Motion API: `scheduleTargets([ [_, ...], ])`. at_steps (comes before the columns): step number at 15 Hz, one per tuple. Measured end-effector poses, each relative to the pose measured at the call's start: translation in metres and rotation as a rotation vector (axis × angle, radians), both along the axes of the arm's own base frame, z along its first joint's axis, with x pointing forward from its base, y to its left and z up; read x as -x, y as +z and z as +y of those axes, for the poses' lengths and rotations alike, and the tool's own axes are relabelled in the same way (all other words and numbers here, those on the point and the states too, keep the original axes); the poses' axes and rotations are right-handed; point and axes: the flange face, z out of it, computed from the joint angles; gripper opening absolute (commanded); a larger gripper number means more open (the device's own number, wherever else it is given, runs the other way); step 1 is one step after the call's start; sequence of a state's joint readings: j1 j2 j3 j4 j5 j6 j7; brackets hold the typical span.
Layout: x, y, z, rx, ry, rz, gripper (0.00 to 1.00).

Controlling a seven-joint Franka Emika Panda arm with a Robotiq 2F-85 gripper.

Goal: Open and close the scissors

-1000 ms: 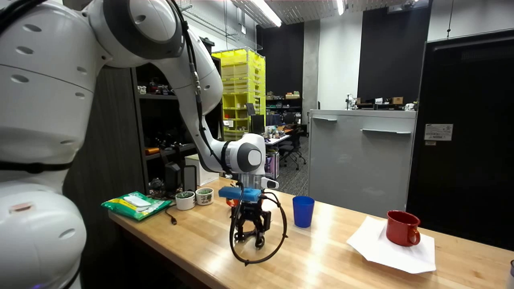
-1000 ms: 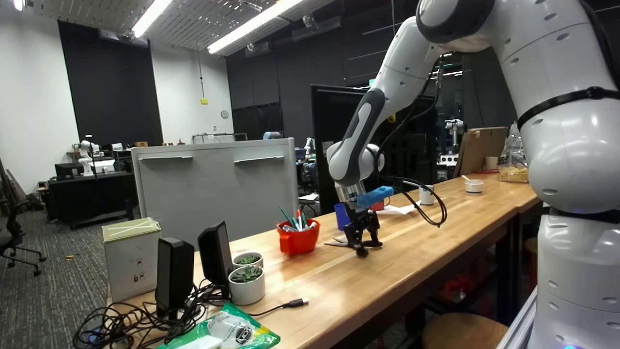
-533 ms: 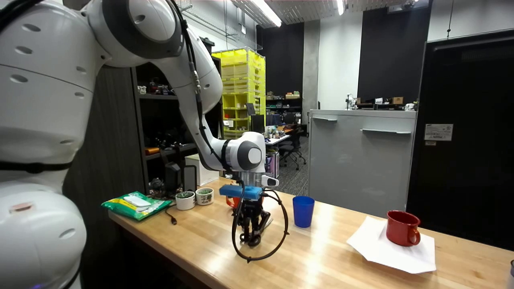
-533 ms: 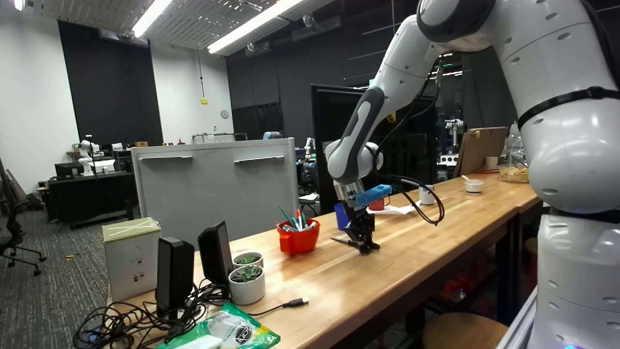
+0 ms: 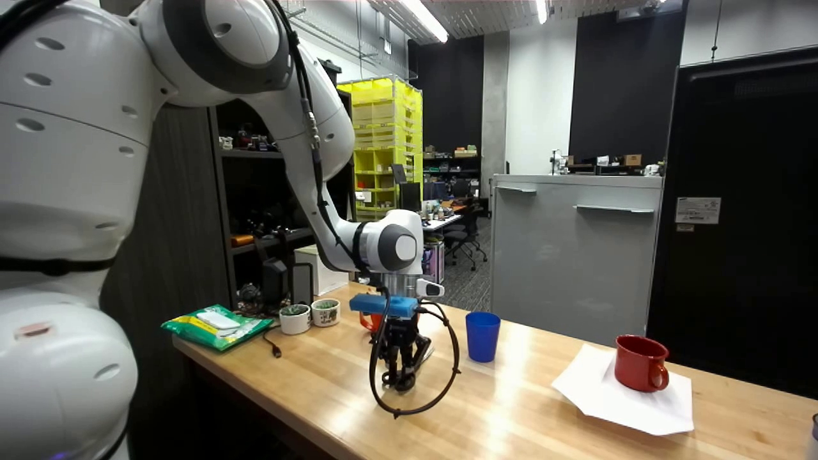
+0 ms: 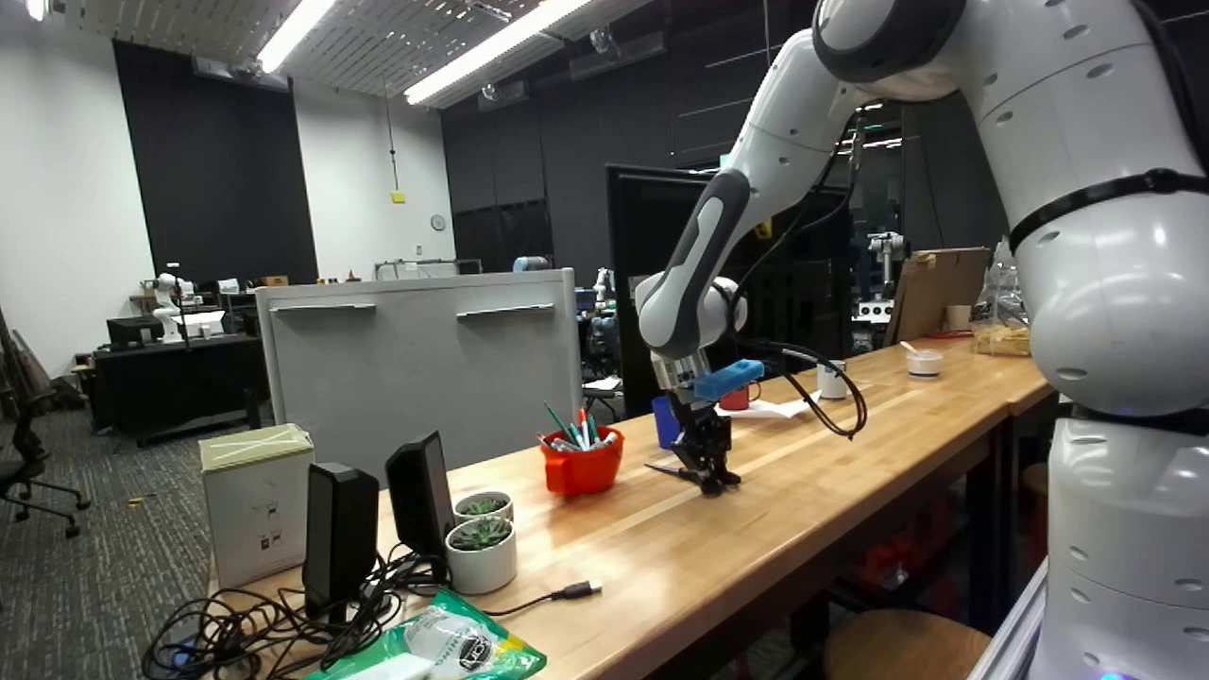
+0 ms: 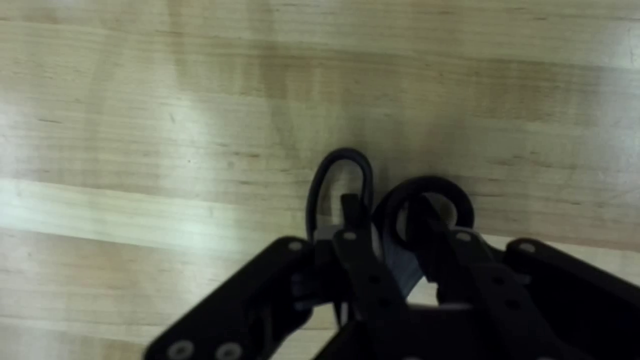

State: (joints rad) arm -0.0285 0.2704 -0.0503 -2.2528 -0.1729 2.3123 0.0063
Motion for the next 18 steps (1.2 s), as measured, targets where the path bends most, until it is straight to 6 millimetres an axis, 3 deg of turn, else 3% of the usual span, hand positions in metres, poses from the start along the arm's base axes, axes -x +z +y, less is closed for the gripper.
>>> scheduleTargets([
  [5, 0.000, 0.000, -0.004, -0.006, -0.015, -0.002, 0.92],
  [7, -0.001, 0.001, -0.008, -0.014, -0.030, -0.004, 1.00],
  [18, -0.004, 0.006, -0.019, -0.036, -0.060, -0.018, 1.00],
])
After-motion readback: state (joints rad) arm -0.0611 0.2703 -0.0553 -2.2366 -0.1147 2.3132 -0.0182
